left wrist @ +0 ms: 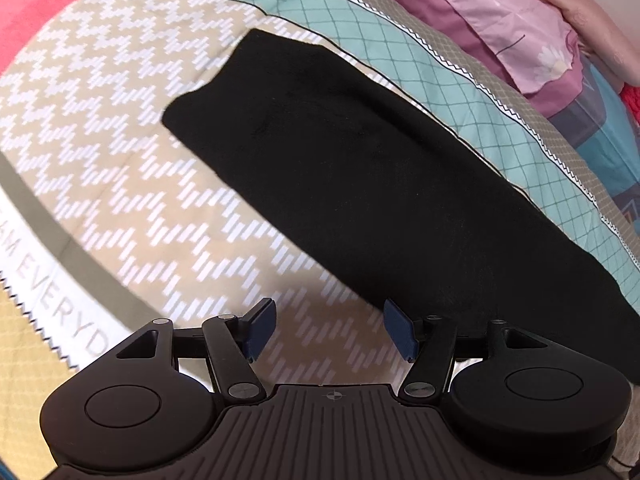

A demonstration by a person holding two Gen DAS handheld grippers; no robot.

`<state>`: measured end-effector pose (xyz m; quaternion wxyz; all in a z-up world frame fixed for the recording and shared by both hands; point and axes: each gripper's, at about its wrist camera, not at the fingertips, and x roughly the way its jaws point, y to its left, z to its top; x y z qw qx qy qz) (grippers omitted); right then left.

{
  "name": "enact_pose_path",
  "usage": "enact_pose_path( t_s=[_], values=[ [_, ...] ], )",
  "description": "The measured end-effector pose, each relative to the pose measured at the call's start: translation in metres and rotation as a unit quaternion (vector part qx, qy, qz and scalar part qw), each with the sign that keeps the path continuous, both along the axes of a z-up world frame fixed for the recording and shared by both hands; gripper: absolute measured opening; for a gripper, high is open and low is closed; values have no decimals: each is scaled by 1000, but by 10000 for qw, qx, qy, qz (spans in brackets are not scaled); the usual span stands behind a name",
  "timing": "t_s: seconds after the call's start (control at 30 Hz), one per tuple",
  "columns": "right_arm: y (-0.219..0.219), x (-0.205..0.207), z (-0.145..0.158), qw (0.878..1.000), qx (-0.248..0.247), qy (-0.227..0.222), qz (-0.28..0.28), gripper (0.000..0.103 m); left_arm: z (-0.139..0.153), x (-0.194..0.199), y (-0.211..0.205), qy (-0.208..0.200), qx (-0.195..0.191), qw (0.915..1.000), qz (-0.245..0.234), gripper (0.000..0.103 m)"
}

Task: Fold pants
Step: 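Lay the pants down folded lengthwise and open both grippers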

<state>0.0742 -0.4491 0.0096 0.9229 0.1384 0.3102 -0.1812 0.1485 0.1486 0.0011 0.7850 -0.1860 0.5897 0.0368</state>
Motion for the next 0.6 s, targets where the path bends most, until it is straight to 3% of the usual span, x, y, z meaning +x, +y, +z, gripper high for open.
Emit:
enact_pose_path(
  t_s=[0.07,0.13,0.23,0.33,0.43,0.5,0.53,0.57,0.6],
  values=[
    [39,11,7,9974,1,84,714,60,-8,6,2,16,-167,9999,-35,103],
    [89,29,12,9856,7,144,1688,60,-14,8,3,11,-232,9996,-158,103],
    [176,56,16,9487,-81,122,3159,64,-16,2,4,4,-39,9987,-500,103],
    [258,88,13,9045,-80,77,4263,66,-12,-14,13,-148,220,9969,-739,103],
    [334,119,4,8636,-431,89,5023,67,-10,-31,27,-243,260,9964,-763,103],
    [372,139,-6,8466,-610,271,5281,67,-11,-40,37,-268,257,9968,-703,103],
    [388,150,-15,8384,-726,399,5387,64,-12,-43,42,-284,250,9971,-660,103],
    [398,159,-28,8320,-853,567,5453,52,-12,-46,48,-297,231,9975,-605,103],
    [407,165,-38,8262,-994,745,5495,31,-13,-49,53,-309,198,9978,-558,103]
  ],
)
